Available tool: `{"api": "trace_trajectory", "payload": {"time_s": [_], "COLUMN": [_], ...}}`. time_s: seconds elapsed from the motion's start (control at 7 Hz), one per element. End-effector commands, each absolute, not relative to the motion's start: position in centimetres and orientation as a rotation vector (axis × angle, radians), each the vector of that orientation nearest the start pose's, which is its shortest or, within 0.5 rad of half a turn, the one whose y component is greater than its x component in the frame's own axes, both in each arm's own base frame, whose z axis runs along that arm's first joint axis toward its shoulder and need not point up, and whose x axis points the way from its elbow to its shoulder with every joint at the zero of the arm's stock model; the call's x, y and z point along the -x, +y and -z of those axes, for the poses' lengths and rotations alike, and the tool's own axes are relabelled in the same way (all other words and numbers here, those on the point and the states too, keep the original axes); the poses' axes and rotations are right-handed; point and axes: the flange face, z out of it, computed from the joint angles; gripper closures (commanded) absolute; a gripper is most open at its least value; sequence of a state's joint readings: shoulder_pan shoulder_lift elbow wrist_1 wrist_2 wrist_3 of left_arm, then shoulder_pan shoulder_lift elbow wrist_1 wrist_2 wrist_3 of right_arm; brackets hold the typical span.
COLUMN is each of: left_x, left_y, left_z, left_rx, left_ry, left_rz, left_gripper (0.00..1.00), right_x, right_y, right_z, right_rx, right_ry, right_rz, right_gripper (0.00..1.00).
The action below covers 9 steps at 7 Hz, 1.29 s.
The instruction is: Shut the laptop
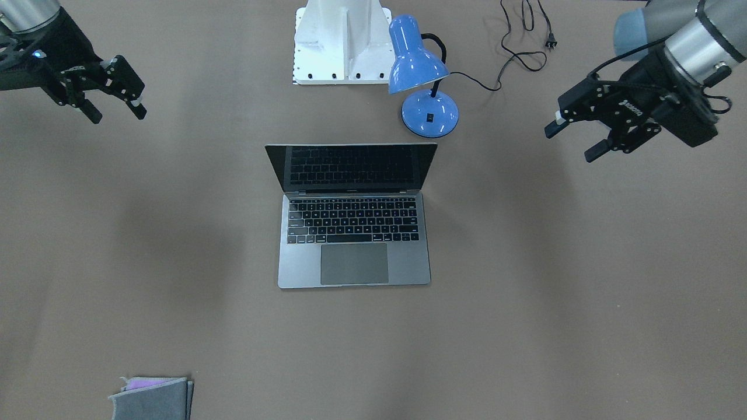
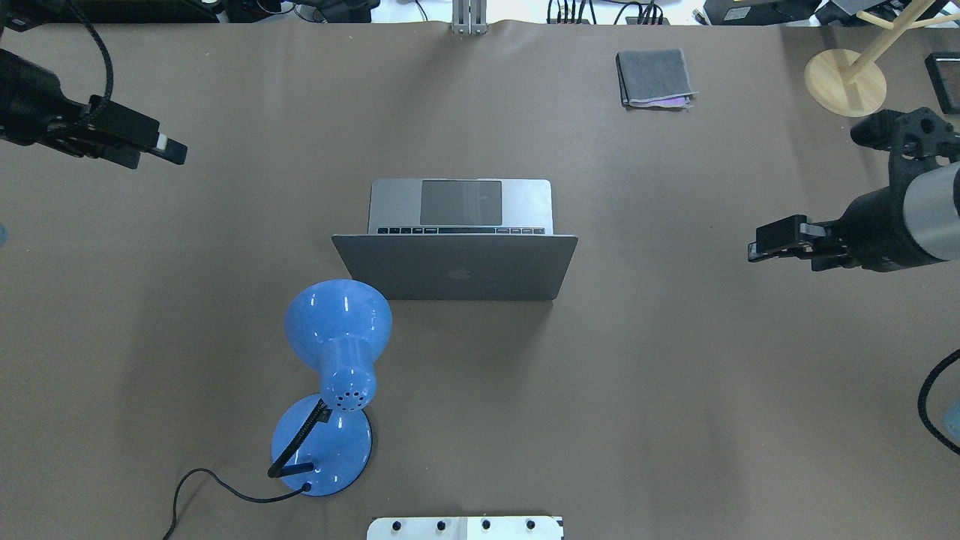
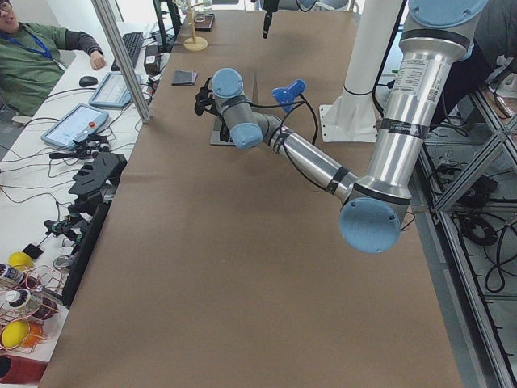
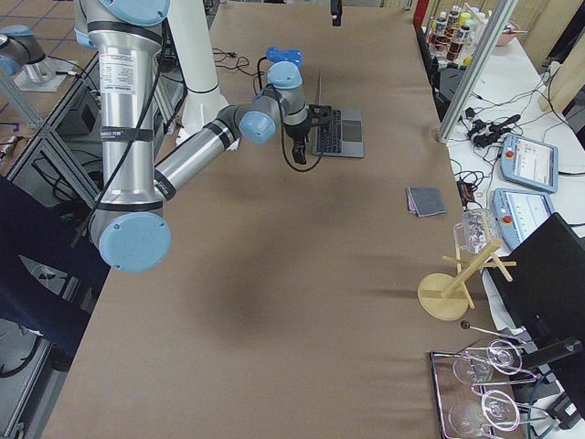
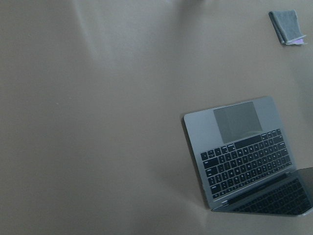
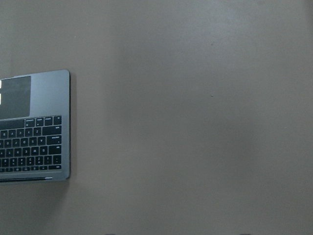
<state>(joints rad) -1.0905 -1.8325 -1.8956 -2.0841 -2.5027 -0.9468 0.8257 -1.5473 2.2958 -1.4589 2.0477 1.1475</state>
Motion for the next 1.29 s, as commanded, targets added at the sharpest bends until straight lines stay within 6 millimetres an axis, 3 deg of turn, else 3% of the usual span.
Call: {"api": "trace_trajectory", "payload": {"time_s": [0.0, 0.14, 0.43, 0.57, 0.71, 0.86, 1.14], "left_x": [-23.7, -25.0, -28.8, -30.5, -30.7, -31.3, -32.7], "left_y": [-49.6, -48.4, -46.3, -45.6, -45.7, -45.3, -44.4], "left_z": [-25.2, -23.9, -20.4, -19.5, -19.6, -19.7, -19.7], "left_rx": [-0.163, -0.122, -0.121, -0.099, -0.109, -0.102, -0.048], "left_ry": [1.274, 1.251, 1.193, 1.191, 1.182, 1.181, 1.185], "left_rz": [-0.098, -0.098, -0.087, -0.063, -0.056, -0.065, -0.039], "left_gripper": [0.05, 0.07, 0.09, 0.17, 0.74, 1.00, 1.00], "right_x": [27.2, 28.5, 31.7, 33.3, 34.1, 34.7, 35.2], "right_y": [-36.7, -36.2, -34.2, -33.3, -33.1, -32.8, -33.0], "right_z": [-24.2, -22.3, -20.7, -19.3, -17.9, -17.1, -16.4], "right_rx": [-0.098, -0.080, -0.070, -0.051, -0.032, -0.026, -0.035], "right_ry": [-0.896, -0.888, -0.886, -0.887, -0.887, -0.896, -0.905], "right_rz": [-0.213, -0.221, -0.242, -0.228, -0.233, -0.220, -0.224], "right_gripper": [0.12, 0.12, 0.17, 0.36, 0.69, 1.00, 1.00]}}
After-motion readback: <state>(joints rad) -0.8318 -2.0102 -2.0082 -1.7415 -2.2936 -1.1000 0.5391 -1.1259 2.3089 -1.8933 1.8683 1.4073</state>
